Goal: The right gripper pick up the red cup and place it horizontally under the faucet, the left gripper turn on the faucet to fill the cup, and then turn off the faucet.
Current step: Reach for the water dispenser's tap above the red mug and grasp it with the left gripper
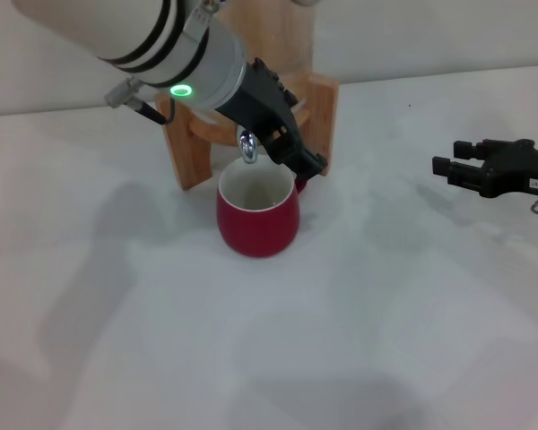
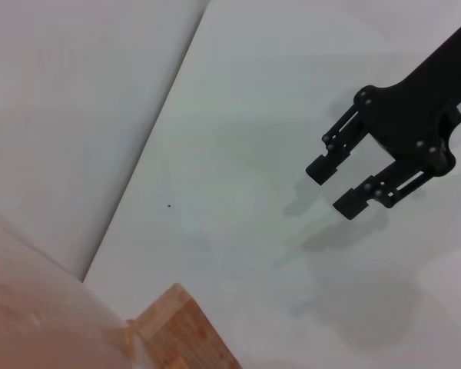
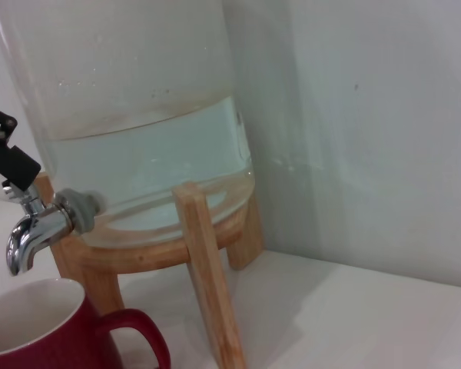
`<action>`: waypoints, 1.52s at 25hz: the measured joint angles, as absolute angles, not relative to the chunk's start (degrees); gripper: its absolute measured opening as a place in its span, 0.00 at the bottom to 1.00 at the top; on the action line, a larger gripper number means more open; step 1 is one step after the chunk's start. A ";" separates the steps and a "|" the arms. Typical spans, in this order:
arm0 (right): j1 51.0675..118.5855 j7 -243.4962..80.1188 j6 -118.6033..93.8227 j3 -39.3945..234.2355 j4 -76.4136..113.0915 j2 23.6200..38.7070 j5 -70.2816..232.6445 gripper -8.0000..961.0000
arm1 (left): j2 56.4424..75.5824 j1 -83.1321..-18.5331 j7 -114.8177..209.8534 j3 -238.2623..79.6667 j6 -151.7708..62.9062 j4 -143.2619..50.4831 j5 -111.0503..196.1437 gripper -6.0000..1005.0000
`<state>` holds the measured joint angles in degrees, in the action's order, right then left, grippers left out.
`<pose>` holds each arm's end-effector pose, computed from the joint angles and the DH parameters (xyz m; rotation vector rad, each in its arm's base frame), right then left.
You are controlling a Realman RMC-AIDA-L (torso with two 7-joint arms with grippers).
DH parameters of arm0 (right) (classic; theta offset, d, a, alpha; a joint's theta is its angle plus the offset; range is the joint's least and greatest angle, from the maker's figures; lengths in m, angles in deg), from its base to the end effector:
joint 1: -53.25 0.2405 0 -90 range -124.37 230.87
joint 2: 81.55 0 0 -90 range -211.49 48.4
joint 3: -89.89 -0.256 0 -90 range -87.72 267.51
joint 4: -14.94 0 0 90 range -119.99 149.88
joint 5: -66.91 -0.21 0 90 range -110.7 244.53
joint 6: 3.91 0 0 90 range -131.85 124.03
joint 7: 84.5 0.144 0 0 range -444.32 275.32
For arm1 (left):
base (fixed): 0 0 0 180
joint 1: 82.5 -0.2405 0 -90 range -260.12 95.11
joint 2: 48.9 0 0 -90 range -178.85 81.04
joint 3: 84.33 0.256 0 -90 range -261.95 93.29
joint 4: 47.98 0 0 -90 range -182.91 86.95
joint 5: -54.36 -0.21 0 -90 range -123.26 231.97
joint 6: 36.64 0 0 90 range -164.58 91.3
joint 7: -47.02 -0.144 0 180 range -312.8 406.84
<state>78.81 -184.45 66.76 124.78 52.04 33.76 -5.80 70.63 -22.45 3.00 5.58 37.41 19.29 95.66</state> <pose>0.3303 0.3541 0.0571 -2.2360 0.7982 0.5690 -0.0076 0.3941 -0.0597 -2.8195 -0.0256 0.2888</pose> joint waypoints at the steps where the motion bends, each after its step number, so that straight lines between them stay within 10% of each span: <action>1: 78.81 -184.40 66.77 124.78 52.04 33.77 -5.79 0.51 | 70.63 -22.45 3.02 5.63 37.54 19.32 95.66 0.87; 38: 78.46 -184.16 67.02 124.78 52.04 33.68 -5.49 0.51 | 70.63 -24.52 6.76 6.11 38.39 23.30 93.97 0.87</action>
